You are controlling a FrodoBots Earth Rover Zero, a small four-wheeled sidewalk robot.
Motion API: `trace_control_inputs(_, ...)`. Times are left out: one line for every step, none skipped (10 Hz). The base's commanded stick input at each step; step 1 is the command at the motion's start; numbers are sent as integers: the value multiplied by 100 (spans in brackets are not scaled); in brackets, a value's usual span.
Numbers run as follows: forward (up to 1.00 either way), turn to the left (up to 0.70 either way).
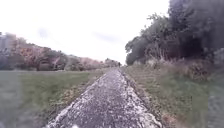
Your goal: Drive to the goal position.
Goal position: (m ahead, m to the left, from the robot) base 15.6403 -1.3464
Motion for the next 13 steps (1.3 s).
trace_control_inputs(60,0)
trace_control_inputs(60,0)
trace_control_inputs(60,-3)
trace_control_inputs(60,-7)
trace_control_inputs(60,-10)
trace_control_inputs(60,-13)
trace_control_inputs(60,-12)
trace_control_inputs(60,-5)
trace_control_inputs(60,0)
trace_control_inputs(60,0)
trace_control_inputs(60,0)
trace_control_inputs(60,0)
trace_control_inputs(60,0)
